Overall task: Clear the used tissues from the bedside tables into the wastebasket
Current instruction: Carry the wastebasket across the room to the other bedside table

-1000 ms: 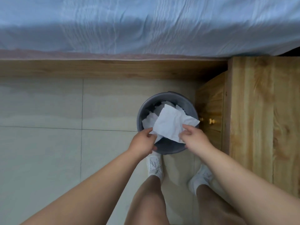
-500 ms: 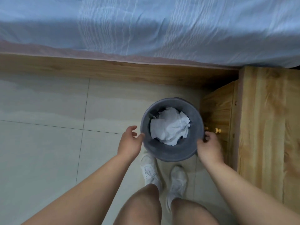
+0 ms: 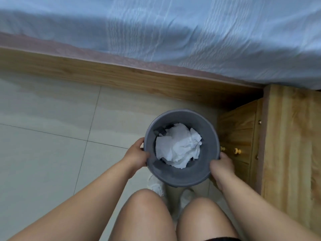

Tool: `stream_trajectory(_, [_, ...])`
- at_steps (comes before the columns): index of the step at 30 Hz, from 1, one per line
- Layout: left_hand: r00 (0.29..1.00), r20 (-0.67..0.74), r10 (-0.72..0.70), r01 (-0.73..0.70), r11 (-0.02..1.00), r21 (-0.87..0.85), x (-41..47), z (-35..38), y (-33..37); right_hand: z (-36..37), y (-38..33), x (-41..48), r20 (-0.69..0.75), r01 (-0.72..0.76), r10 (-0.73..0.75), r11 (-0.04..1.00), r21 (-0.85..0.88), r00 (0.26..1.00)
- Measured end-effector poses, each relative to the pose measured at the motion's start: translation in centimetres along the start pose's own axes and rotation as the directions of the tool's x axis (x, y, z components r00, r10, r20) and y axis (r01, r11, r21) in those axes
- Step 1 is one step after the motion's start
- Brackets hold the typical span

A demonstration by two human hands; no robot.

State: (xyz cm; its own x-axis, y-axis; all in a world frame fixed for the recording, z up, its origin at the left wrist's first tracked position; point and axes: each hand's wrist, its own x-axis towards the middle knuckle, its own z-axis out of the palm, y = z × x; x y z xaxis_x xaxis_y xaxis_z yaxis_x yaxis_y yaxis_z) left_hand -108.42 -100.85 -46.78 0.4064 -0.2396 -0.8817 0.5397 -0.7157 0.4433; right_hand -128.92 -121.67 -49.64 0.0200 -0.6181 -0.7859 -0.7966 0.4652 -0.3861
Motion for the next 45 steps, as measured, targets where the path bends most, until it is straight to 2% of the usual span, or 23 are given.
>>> stream_trajectory(4, [0.999,-0.026,0.021,-0.025,0.988,-0.155,-10.0,-3.9,1.5,-4.3,-4.9,-9.1,0.091,0.144,-0.135,0.984,-0.1,0.987])
stream_trajectory(9, [0.992,-0.063,0.106,-0.119,0.957,-0.266,-27.5,-9.3,6.0,-11.0,-13.7,-24.6,0.166,0.352,-0.323,0.915,-0.199,0.932])
stream_trajectory(14, [0.972,-0.179,0.154,-0.214,0.895,-0.391,-42.4,-15.1,7.1,-14.2,-20.4,-39.8,0.275,0.543,-0.486,0.817,-0.195,0.829])
stream_trajectory(17, [0.954,-0.267,0.14,-0.258,0.836,-0.484,-48.5,-18.7,5.8,-12.9,-23.2,-47.2,0.402,0.646,-0.55,0.748,-0.152,0.732])
stream_trajectory(20, [0.923,-0.376,0.082,-0.3,0.764,-0.571,-52.2,-22.6,3.3,-9.5,-25.1,-52.6,0.514,0.72,-0.575,0.681,-0.131,0.637])
stream_trajectory(27, [0.862,-0.505,-0.04,-0.391,0.58,-0.714,-55.7,-33.5,-3.3,3.4,-27.2,-63.8,0.676,0.838,-0.6,0.543,-0.048,0.428])
stream_trajectory(33, [0.831,-0.554,-0.059,-0.457,0.496,-0.739,-58.2,-44.4,-5.4,14.3,-30.3,-70.4,0.763,0.867,-0.547,0.497,-0.036,0.345])
stream_trajectory(37, [0.812,-0.581,-0.057,-0.48,0.5,-0.72,-58.1,-52.0,-5.0,20.9,-34.1,-72.9,0.805,0.899,-0.526,0.437,-0.022,0.275])
stream_trajectory(41, [0.802,-0.594,-0.063,-0.496,0.485,-0.72,-56.3,-59.7,-3.3,28.4,-39.5,-74.3,0.827,0.886,-0.503,0.464,0.013,0.252])
stream_trajectory(45, [0.773,-0.626,-0.106,-0.508,0.487,-0.71,-54.1,-68.4,-1.2,37.6,-45.3,-75.7,0.859,0.886,-0.472,0.461,0.05,0.198])
